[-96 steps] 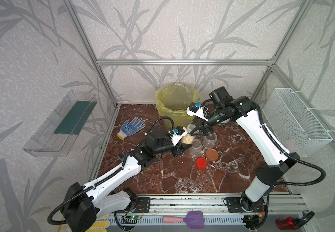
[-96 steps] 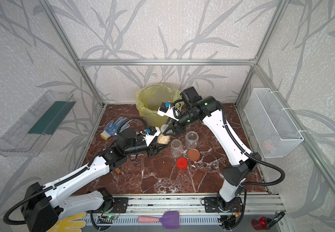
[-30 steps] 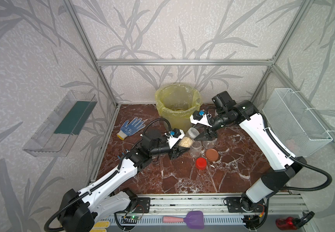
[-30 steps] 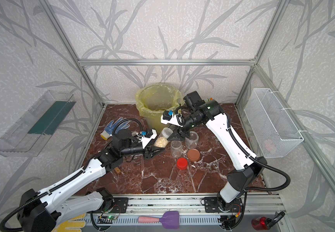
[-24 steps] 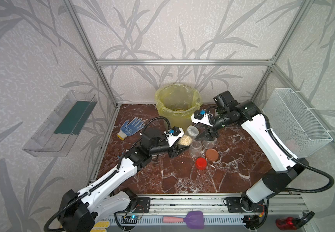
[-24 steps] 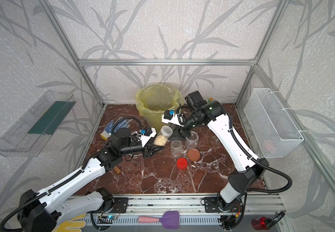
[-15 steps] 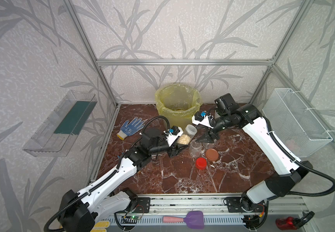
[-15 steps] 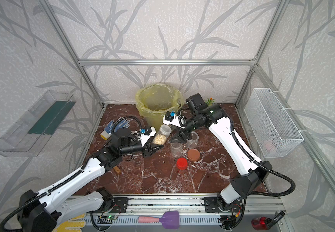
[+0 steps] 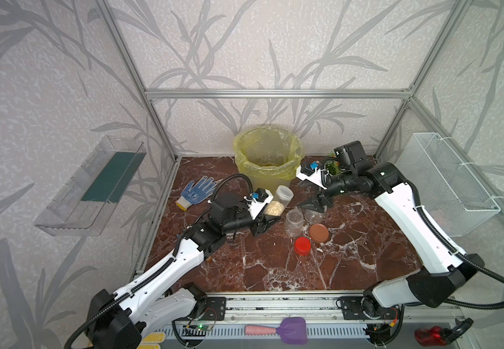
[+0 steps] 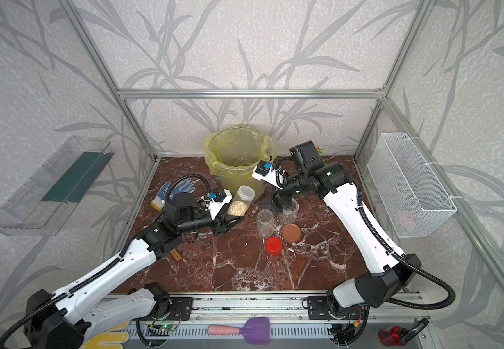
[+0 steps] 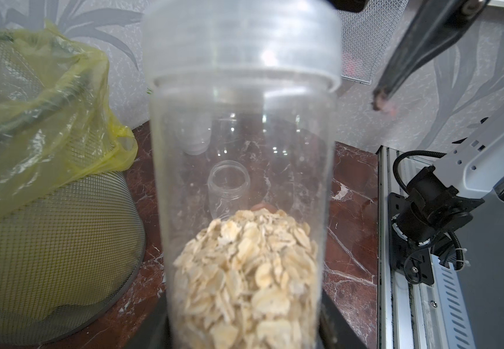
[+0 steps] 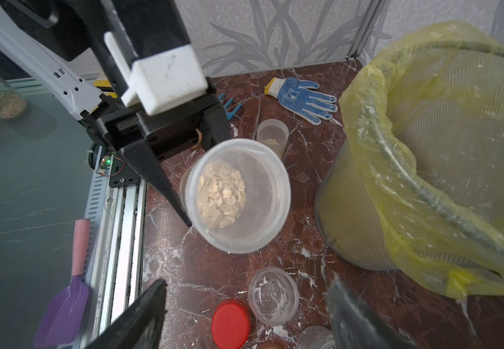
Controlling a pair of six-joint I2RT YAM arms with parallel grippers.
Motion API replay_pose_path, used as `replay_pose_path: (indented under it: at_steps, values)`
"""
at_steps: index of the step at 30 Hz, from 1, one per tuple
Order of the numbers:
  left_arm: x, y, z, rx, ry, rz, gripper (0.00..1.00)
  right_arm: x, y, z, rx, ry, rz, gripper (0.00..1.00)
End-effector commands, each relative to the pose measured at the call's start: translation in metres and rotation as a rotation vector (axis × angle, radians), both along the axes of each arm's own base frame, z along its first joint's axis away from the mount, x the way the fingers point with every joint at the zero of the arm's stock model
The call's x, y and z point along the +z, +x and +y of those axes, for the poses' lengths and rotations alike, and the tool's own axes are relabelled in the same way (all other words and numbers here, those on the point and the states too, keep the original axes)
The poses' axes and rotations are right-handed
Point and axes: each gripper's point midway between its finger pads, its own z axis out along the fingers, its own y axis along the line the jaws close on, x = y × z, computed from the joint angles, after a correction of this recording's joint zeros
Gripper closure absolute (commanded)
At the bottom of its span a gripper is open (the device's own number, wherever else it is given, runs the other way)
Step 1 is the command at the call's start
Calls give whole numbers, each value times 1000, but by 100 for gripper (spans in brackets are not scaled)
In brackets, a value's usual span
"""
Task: Empty expired oatmeal from jars
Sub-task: Unscrew the lid from the jar.
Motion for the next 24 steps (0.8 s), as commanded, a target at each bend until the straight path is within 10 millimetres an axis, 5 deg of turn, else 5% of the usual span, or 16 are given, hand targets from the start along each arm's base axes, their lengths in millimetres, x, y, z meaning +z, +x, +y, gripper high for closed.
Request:
replay_pose_path:
  at_steps: [1,10,15,24]
  values:
    - [22,6,4,37,-7,-88,100,21,2,-4,-138,59,103,17]
    - [16,31,14,181,55,-166,100,37,-13,-6,-447,168,600,25]
    - [11,38,15,222,106,-204,100,22,-4,-19,-734,180,822,24]
    - [7,40,10,213,140,-226,100,13,10,-6,-861,105,886,25]
